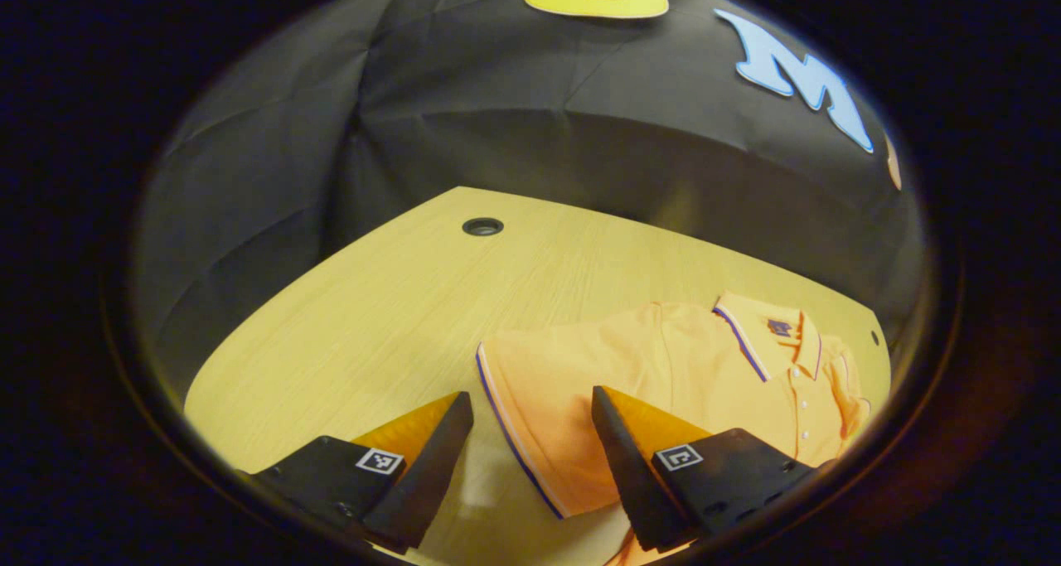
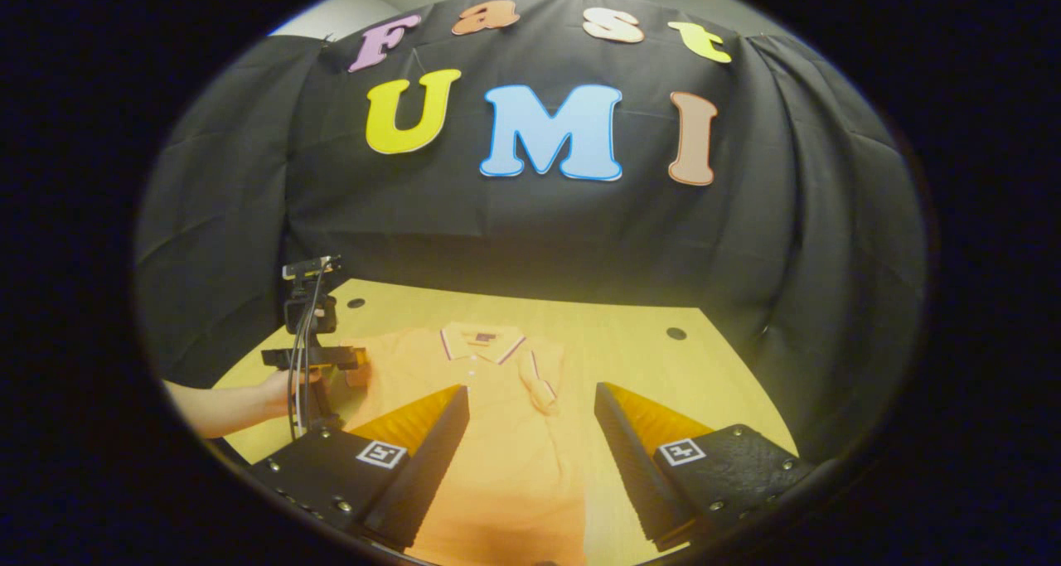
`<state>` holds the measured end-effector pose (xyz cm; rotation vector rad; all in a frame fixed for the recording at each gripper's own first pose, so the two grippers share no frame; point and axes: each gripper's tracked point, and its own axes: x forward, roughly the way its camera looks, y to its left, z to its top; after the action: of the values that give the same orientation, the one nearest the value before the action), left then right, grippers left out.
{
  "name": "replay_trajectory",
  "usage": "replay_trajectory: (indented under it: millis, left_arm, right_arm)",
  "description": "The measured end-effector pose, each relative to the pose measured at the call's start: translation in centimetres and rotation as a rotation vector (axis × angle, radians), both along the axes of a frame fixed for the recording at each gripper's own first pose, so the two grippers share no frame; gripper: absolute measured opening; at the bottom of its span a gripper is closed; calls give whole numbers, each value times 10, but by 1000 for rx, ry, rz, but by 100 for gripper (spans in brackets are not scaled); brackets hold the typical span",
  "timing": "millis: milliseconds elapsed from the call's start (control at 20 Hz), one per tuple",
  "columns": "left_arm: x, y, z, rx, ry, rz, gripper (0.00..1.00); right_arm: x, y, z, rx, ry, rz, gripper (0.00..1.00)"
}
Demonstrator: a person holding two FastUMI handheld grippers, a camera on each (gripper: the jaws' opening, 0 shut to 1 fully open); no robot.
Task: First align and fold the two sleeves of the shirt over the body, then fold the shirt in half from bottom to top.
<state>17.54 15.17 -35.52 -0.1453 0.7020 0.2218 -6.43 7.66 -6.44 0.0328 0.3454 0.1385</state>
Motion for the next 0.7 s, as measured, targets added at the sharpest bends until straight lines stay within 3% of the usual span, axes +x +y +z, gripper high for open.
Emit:
replay_trajectory:
  millis: [250,300,400,450,500,550,700]
  left_arm:
    - [8,-7,-5,61,33,-55,94]
    - [8,-7,-6,64,32,-53,90]
    - [9,-9,-7,65,34,-68,73]
    - [9,-10,-6,62,30,-72,73]
    - [11,-10,-6,56,26,-74,56]
    - [12,-11,-5,55,21,-77,50]
    - [14,-9,-5,64,13,-76,15]
  right_arm:
    - [3,4,-1,9,12,27,94]
    - [4,5,-3,16,15,34,94]
    - [5,7,-6,27,25,46,94]
    - [4,6,-6,28,28,48,94]
    - [2,5,-8,28,31,48,94]
    - [3,2,-9,28,33,47,95]
    - [2,-5,-15,37,46,34,94]
